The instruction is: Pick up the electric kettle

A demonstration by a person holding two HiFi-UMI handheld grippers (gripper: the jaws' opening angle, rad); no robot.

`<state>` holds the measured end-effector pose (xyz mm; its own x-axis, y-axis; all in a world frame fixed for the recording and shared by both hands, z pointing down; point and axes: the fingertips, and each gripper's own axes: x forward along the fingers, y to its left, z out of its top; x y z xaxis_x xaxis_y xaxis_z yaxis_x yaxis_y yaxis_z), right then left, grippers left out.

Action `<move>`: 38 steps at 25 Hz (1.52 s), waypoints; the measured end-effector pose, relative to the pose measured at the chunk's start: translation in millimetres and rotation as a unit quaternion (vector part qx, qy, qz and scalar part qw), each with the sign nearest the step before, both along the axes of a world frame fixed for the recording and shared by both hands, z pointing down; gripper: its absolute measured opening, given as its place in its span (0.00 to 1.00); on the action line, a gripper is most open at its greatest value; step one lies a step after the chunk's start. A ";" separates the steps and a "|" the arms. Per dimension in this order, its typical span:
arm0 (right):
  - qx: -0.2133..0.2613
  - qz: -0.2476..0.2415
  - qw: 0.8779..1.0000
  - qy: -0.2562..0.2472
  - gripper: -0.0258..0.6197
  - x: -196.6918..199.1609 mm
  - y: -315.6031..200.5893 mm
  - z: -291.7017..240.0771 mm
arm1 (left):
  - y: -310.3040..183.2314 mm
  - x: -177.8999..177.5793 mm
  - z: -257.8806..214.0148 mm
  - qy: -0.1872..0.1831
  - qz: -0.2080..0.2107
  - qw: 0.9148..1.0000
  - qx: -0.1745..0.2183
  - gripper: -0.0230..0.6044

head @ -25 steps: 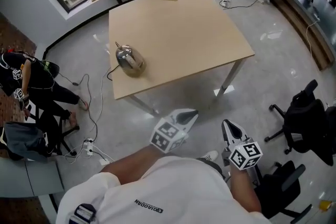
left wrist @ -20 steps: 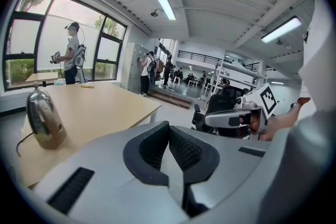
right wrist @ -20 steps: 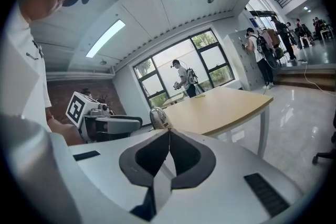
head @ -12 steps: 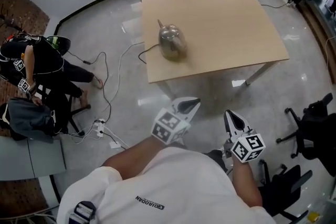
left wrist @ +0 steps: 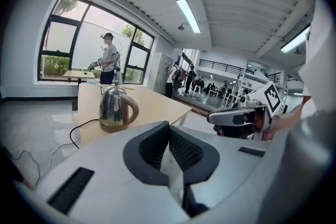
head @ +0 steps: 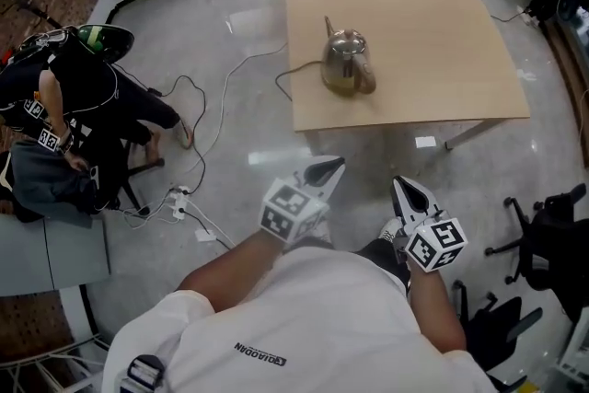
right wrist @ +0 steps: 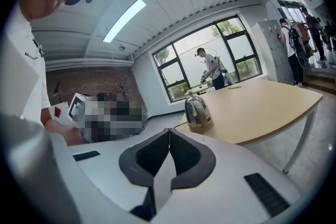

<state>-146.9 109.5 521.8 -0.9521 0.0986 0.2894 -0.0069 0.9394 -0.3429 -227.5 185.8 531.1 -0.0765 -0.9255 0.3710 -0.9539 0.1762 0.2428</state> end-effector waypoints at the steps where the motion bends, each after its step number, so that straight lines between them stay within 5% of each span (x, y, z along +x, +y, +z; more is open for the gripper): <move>1: 0.003 -0.006 1.000 0.000 0.07 -5.4 1.8 -1.3 | 2.6 -4.6 -0.3 0.001 -0.006 1.000 0.002 0.03; 20: 0.015 -0.146 0.989 -0.002 0.07 -102.5 -16.5 -9.8 | 3.7 -73.4 8.0 0.009 -0.139 0.990 -0.009 0.03; 29: 0.020 -0.208 0.978 -0.007 0.07 -157.4 -78.7 -15.9 | -56.2 -111.1 7.5 0.013 -0.203 0.979 -0.015 0.03; 38: 0.030 -0.273 0.961 -0.010 0.07 -192.2 -106.1 -0.5 | -72.9 -125.1 8.0 -0.001 -0.283 0.959 -0.035 0.03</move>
